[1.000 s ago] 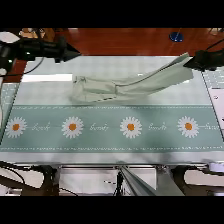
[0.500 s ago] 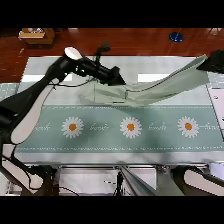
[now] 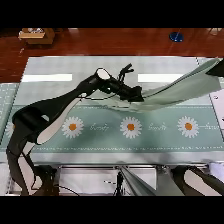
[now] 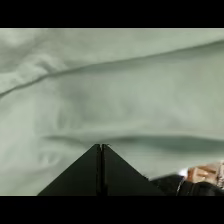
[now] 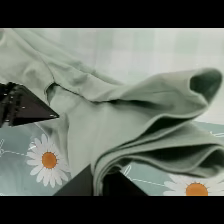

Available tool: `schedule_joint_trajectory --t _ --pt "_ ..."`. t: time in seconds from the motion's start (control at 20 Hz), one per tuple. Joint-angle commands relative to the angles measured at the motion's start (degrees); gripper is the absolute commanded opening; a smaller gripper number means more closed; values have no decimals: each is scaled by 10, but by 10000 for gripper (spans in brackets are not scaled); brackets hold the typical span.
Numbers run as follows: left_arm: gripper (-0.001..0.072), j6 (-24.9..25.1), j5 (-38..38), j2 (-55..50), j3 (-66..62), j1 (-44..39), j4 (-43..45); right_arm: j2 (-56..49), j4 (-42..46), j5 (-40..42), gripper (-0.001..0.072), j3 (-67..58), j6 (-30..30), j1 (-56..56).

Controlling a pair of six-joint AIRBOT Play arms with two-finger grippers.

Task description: Fold the shirts.

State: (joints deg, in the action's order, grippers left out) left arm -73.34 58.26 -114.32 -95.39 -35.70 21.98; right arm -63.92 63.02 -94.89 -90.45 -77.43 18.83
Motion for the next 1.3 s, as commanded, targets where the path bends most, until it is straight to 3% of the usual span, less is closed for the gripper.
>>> schedule_joint_trajectory --t 0.0,0.15,0.3,0.35,0.6,0.9,1.15,1.25 --pt "22 1 -13 -27 0 -33 -83 31 1 -12 29 0 -11 0" --pt "22 2 -29 -48 0 -77 -104 44 -7 -12 29 0 -21 0" --pt "22 8 -57 -69 -1 -106 -191 52 -17 -20 29 -1 -23 0" --pt "21 30 -60 -71 -1 -106 -224 53 -10 -25 29 0 -23 0" --pt "19 123 -10 -6 -1 -2 -262 53 -22 -17 29 0 -30 0" --pt "19 124 68 207 -1 220 -77 27 -43 33 28 0 -43 -63" --pt "20 47 143 357 -1 392 155 -56 -38 146 29 0 -70 -200" --pt "20 30 161 397 0 447 211 -101 -38 192 29 0 -73 -252"
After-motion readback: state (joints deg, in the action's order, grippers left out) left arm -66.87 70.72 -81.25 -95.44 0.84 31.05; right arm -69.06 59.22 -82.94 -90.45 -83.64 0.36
